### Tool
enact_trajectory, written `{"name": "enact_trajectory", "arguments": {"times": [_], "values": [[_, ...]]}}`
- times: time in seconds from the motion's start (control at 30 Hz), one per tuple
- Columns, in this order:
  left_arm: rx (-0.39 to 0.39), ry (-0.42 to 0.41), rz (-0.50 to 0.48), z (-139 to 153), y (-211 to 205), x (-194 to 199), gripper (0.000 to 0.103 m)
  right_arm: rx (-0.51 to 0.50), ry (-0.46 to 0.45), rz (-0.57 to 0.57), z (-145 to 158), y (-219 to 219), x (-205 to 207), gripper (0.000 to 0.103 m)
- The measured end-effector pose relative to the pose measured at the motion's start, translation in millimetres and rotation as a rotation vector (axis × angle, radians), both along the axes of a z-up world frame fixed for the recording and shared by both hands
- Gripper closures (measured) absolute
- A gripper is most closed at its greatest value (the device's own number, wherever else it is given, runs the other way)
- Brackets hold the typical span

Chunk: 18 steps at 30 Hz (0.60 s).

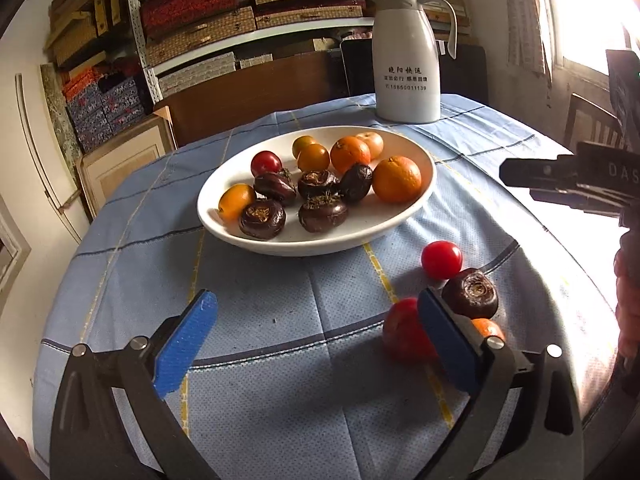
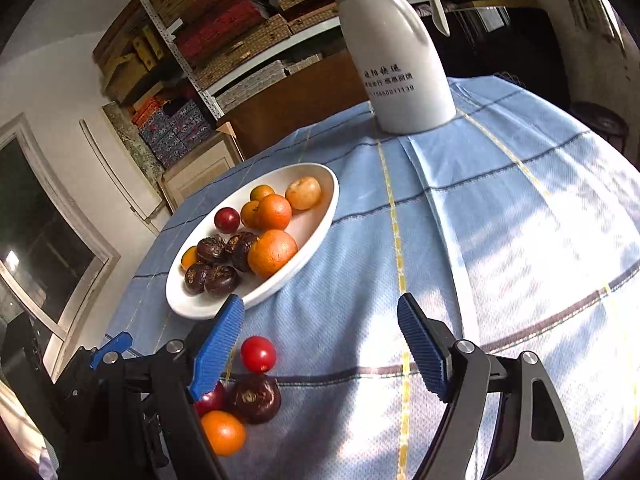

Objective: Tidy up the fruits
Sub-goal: 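Grasp a red plum with the left tool while the right tool grasps a cherry tomato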

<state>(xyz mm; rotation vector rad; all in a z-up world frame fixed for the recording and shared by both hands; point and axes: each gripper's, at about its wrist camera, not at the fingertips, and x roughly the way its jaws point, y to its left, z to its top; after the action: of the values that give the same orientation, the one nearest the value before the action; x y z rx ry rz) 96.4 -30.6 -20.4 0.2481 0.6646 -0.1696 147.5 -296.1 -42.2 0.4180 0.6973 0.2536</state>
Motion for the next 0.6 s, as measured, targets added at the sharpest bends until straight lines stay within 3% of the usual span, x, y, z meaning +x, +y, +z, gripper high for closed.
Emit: {"name": "enact_trajectory", "arguments": {"times": [0.07, 0.17, 0.27, 0.4, 0.6], "values": [[-0.016, 0.008, 0.008, 0, 6, 1, 0.004, -0.004, -0.001, -0.003, 0, 0, -2, 0.023], [-0.006, 0.023, 0.118, -1, 28, 11, 0.004, 0.008, -0.002, -0.007, 0, -3, -4, 0.023], [-0.108, 0.070, 0.153, -2, 51, 16, 0.004, 0.020, 0.013, -0.006, -3, -4, -2, 0.023], [-0.180, 0.051, 0.115, 2, 56, 6, 0.004, 0.026, 0.009, 0.001, -2, -4, -3, 0.023], [-0.077, 0.134, 0.038, -14, 26, 12, 0.004, 0.034, 0.026, 0.004, -4, -4, -1, 0.021]]}}
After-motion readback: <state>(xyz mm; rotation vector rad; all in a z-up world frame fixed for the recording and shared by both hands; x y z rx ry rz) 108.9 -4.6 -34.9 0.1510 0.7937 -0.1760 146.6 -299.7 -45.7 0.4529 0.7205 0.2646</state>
